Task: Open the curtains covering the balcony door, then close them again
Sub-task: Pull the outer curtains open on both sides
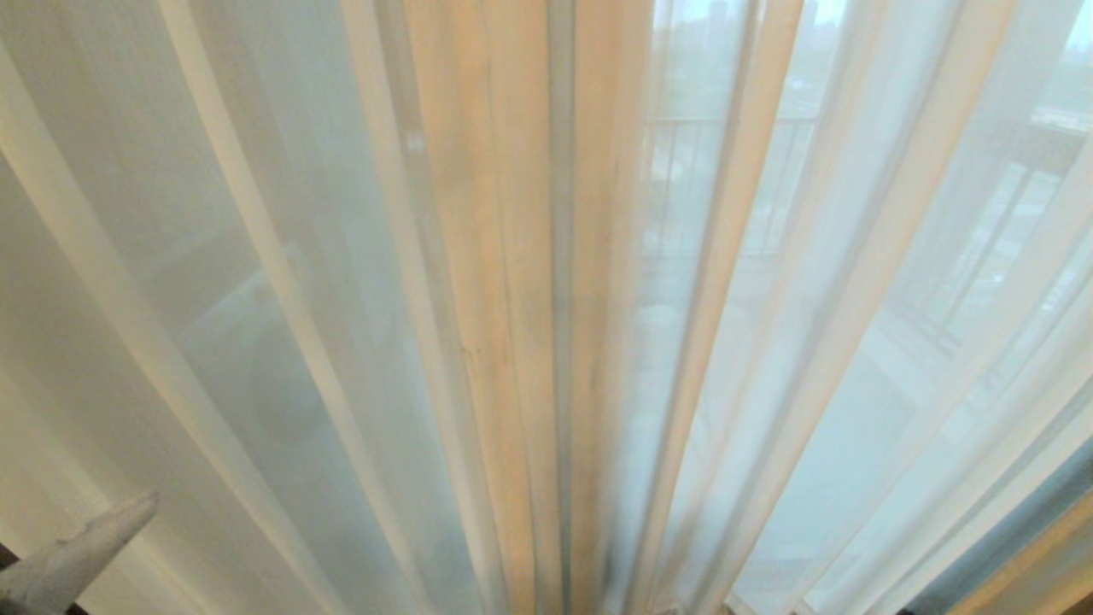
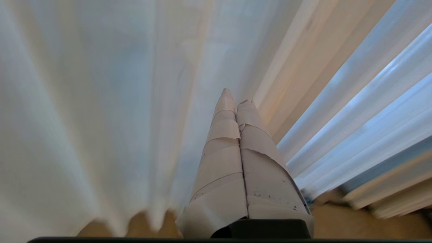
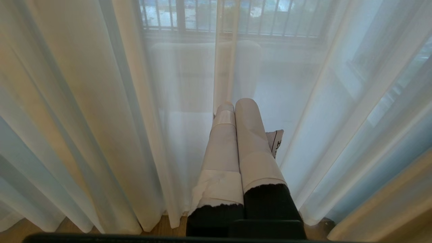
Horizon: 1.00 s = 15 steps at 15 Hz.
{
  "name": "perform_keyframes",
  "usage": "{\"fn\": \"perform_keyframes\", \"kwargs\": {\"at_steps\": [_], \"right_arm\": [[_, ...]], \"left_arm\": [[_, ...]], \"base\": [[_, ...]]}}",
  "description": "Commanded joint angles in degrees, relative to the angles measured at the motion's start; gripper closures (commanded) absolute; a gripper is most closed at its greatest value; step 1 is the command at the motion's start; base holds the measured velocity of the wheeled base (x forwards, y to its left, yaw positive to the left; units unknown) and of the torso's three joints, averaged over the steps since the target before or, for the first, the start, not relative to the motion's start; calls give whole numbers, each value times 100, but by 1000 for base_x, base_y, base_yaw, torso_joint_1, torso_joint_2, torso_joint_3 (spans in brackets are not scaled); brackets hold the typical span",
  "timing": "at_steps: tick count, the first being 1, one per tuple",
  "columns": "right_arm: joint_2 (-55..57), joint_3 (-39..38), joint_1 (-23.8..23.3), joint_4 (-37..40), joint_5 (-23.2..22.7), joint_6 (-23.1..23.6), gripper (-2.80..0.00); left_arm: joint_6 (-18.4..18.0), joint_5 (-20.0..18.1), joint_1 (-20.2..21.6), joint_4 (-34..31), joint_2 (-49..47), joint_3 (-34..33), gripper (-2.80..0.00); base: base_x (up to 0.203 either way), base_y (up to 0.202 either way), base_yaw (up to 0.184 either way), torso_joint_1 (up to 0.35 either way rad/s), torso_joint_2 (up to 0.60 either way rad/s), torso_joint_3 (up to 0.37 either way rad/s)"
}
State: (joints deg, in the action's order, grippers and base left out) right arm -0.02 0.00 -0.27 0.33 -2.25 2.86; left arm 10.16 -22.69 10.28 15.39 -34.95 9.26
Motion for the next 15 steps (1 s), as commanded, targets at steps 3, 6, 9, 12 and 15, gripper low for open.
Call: {"fn": "perform_keyframes", "kwargs": {"at_steps": [3,6,9,12,15], "right_arm": [[2,0,-8,2,-3,4,0],[2,0,0,2,-3,4,0],[2,0,0,2,-3,4,0],[2,0,-6,2,-3,4,0],[2,0,0,2,-3,4,0]], "left_arm": [[-203,1531,-1043,-398,1212,-550,0],[-401,1909,-1181,-446,1879,-862,0],[-581,2038,-1115,-1022,2571,-920,0],[-634,2344,-1059,-1368,3214,-920,0],[-683,2373,-1054,-1416,3495,-926,0]], "base": [[0,0,0,0,0,0],[0,0,0,0,0,0],[0,0,0,0,0,0],[0,0,0,0,0,0],[0,0,0,0,0,0]]}}
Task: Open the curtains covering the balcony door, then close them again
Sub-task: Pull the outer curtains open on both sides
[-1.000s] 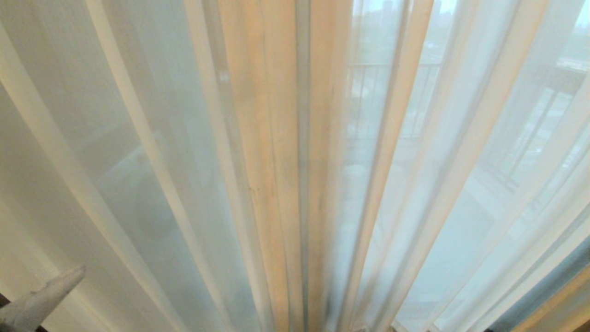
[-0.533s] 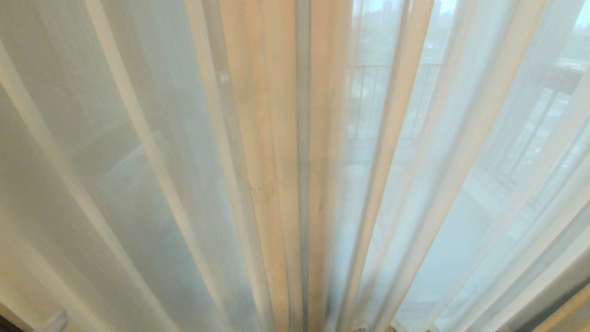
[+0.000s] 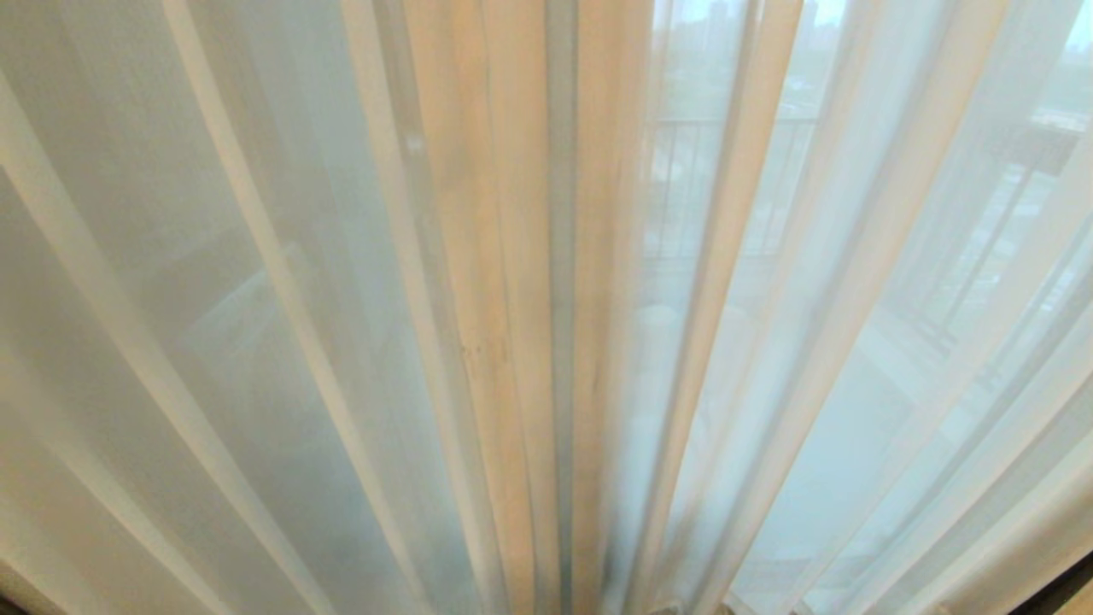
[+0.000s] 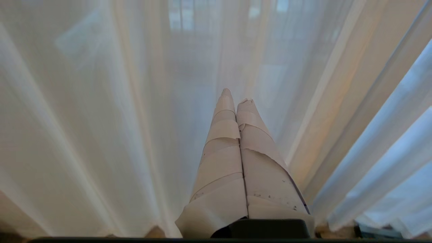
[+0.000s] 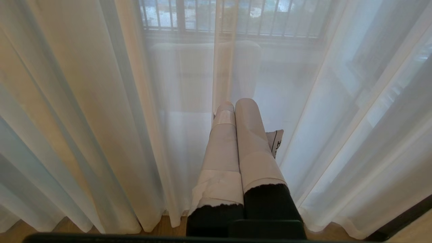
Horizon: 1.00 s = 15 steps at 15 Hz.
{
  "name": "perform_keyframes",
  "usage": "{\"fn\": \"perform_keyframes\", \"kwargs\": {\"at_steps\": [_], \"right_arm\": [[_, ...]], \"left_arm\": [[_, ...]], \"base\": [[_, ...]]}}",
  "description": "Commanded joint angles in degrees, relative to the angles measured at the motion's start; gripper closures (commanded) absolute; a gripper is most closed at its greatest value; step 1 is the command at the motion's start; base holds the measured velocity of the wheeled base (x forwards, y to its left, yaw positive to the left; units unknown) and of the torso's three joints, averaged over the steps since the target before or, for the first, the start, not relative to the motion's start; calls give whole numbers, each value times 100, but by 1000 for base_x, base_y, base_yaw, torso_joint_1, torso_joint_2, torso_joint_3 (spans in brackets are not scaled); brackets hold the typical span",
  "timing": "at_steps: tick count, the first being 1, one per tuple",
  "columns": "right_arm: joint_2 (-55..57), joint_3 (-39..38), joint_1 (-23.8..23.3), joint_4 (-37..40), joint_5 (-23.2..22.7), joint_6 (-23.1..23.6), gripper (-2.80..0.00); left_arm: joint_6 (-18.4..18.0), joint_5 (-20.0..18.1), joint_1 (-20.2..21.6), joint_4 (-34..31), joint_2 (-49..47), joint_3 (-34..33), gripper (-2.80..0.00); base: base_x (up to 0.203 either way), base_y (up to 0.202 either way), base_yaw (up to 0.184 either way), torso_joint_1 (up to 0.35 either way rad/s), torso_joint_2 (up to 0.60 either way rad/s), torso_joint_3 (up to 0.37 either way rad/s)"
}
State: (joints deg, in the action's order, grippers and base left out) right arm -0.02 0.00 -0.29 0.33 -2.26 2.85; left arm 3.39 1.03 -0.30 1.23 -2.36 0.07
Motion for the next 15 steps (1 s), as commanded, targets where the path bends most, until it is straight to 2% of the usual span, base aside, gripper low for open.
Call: {"fn": "perform_keyframes", "kwargs": {"at_steps": [1,15], "right_arm": [[2,0,3,2,-3,5,0],[2,0,3,2,-3,5,0]], "left_arm": [[-30,2,3,-8,236,-7,0],[-13,2,3,-9,236,-7,0]], "base": [[0,0,0,0,0,0],[0,0,0,0,0,0]]}}
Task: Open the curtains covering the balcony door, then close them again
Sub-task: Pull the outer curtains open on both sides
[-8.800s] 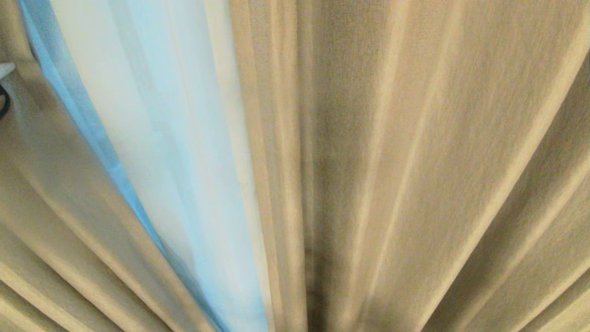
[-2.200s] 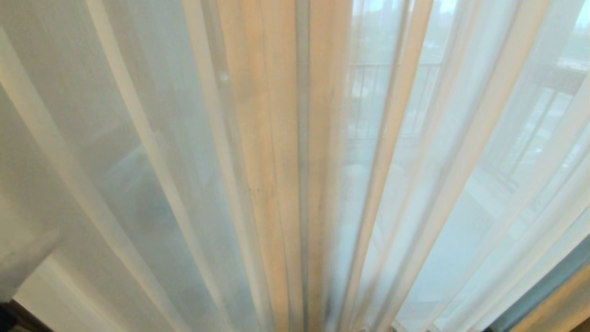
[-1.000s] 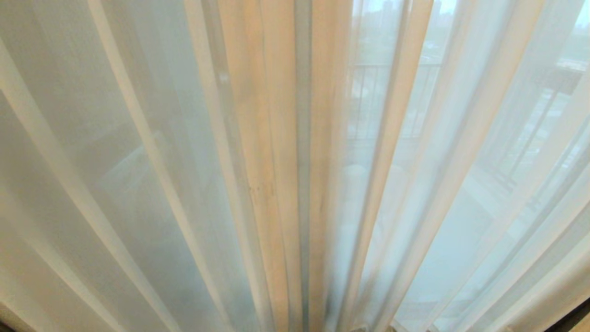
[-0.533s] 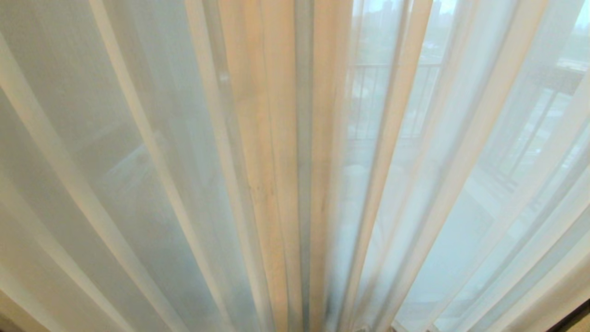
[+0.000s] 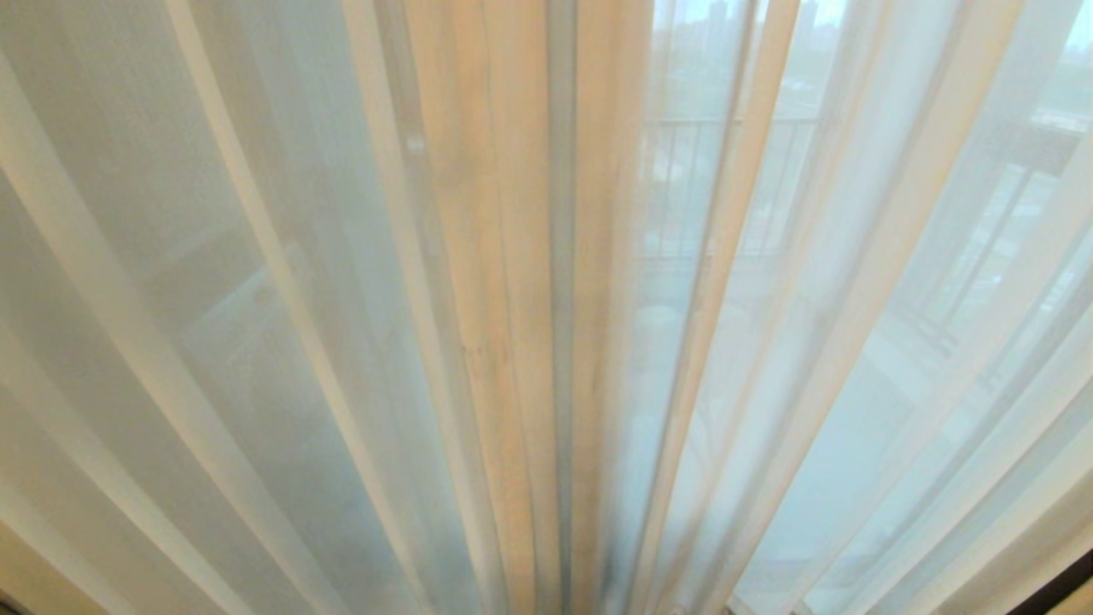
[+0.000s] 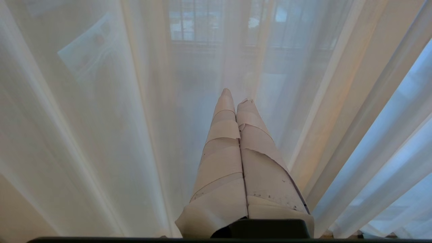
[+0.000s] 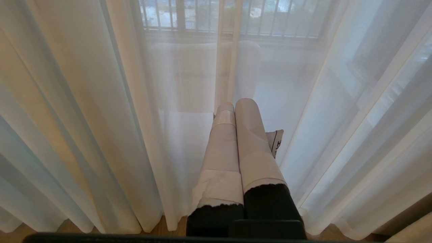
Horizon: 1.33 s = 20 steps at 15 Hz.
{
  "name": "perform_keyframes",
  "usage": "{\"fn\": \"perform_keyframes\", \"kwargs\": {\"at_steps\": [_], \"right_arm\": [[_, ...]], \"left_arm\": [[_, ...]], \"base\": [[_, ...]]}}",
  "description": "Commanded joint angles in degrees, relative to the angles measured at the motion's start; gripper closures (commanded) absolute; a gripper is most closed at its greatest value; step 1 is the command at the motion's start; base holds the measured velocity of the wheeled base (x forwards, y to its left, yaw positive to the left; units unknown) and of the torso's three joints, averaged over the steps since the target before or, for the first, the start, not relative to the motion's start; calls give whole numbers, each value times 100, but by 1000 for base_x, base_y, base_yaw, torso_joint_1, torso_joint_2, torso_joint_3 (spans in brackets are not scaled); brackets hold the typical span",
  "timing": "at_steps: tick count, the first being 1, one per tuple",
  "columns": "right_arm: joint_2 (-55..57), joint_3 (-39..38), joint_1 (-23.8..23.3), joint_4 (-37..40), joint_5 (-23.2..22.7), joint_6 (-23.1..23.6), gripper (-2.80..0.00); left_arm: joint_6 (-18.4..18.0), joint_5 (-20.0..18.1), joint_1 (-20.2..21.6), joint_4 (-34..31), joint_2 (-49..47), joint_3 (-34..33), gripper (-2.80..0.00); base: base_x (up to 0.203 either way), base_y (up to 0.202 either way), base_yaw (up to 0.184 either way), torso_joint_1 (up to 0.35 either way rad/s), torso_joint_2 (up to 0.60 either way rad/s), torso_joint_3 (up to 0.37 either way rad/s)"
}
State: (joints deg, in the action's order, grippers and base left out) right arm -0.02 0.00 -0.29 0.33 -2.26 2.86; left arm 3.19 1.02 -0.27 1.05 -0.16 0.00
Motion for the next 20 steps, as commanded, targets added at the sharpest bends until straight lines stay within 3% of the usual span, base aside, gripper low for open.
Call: {"fn": "perform_keyframes", "kwargs": {"at_steps": [1,20], "right_arm": [[2,0,3,2,-3,4,0],[2,0,20,2,-3,4,0]], "left_arm": [[6,3,0,9,16,0,0],[6,2,0,8,16,0,0]], "base": [[0,0,0,0,0,0],[0,0,0,0,0,0]]}}
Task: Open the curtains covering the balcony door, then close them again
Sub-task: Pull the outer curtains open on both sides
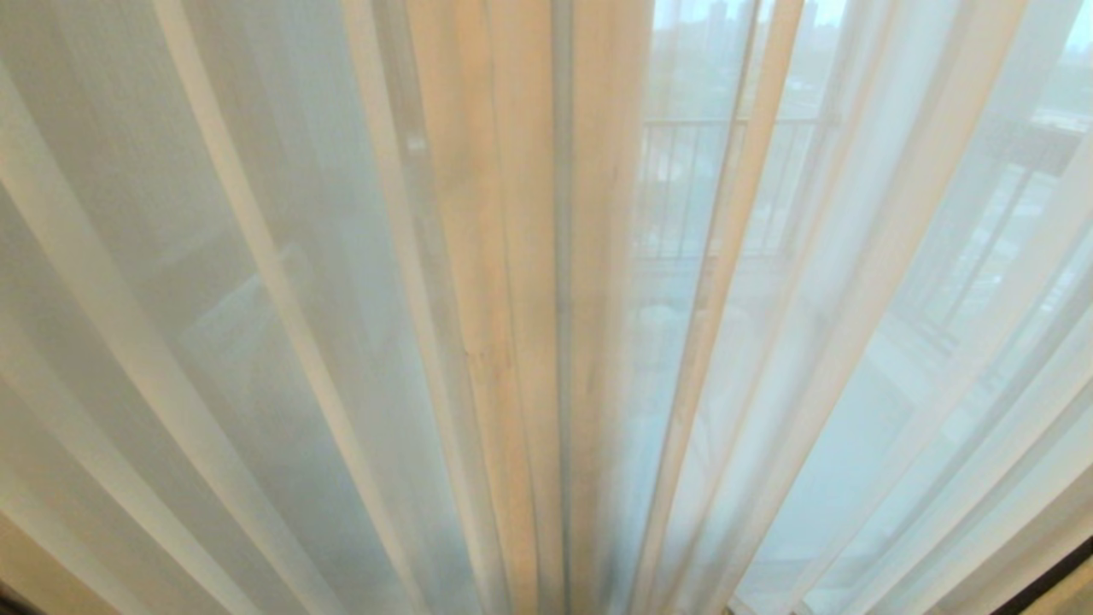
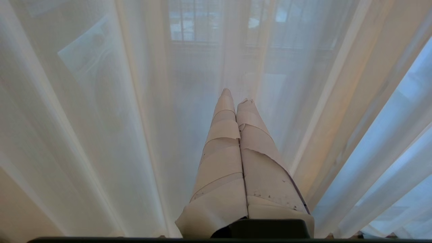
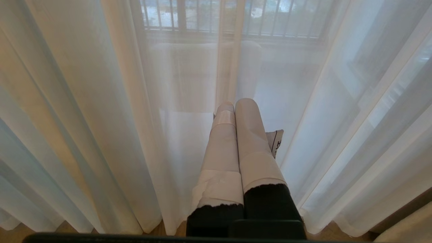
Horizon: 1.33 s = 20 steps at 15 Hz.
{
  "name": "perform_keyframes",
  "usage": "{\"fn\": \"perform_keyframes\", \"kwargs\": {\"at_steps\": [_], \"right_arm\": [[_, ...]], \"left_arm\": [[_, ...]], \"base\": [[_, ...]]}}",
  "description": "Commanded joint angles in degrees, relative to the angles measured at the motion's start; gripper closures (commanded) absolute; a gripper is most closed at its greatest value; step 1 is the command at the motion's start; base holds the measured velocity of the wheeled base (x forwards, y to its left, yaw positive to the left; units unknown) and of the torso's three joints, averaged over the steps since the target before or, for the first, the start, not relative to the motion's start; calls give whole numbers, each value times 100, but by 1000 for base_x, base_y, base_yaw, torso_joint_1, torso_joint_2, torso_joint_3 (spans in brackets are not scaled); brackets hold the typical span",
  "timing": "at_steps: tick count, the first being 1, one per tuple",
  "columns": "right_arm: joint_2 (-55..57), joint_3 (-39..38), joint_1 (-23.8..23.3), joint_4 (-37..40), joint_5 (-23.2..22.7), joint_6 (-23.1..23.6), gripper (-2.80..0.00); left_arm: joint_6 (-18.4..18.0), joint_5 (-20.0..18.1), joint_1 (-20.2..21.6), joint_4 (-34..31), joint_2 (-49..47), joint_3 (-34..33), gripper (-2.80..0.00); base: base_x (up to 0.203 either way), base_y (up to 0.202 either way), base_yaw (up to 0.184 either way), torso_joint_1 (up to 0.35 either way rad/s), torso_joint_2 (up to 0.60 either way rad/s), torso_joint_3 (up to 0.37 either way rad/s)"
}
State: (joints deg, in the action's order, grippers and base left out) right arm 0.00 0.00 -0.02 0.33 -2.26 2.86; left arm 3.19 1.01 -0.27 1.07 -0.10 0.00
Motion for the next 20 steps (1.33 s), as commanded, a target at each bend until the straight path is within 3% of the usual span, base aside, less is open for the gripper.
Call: {"fn": "perform_keyframes", "kwargs": {"at_steps": [1,20], "right_arm": [[0,0,-6,2,-3,4,0],[0,0,-6,2,-3,4,0]], "left_arm": [[-3,4,0,7,10,0,0],[-12,4,0,-2,10,0,0]], "base": [[0,0,0,0,0,0],[0,0,0,0,0,0]]}}
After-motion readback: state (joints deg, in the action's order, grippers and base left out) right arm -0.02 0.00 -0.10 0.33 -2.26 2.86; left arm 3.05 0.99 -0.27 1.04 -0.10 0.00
